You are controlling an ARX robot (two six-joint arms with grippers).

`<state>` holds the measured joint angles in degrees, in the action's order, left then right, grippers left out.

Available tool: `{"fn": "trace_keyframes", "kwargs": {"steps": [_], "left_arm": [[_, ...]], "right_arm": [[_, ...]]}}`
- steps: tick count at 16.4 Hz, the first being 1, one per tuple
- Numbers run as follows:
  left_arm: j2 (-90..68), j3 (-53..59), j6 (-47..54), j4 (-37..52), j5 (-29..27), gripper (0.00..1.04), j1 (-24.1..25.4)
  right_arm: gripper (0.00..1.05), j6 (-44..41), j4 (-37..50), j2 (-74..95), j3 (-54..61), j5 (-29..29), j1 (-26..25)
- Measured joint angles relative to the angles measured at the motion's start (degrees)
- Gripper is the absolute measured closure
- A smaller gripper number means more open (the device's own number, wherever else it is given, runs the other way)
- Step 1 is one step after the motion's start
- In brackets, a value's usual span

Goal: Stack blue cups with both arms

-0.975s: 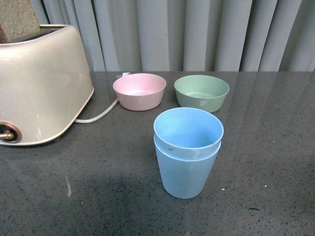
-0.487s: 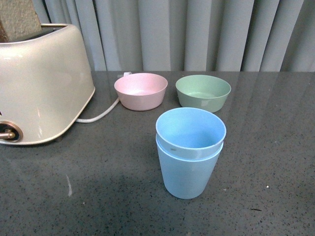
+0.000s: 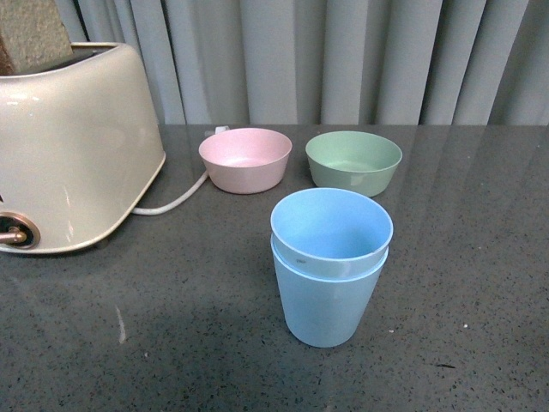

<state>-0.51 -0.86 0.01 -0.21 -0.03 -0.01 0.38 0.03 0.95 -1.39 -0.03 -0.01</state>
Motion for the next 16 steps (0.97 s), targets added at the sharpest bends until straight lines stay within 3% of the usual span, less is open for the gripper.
{"fn": "trace_keyframes", "kwargs": {"steps": [5,6,14,16], "left_arm": [[0.0,0.0,0.0,0.0,0.0,0.07,0.0],[0.0,0.0,0.0,0.0,0.0,0.07,0.0],[0.0,0.0,0.0,0.0,0.0,0.07,0.0],[0.0,0.0,0.0,0.0,0.0,0.07,0.0]], "right_arm": [[1.03,0.0,-0.3,-0.7,0.7,0.0,0.0],[0.97,0.0,-0.3,-0.7,0.7,0.0,0.0],[0.06,0.0,-0.3,-0.7,0.7,0.0,0.0],[0.07,0.0,-0.3,-0.7,0.7,0.0,0.0]]}}
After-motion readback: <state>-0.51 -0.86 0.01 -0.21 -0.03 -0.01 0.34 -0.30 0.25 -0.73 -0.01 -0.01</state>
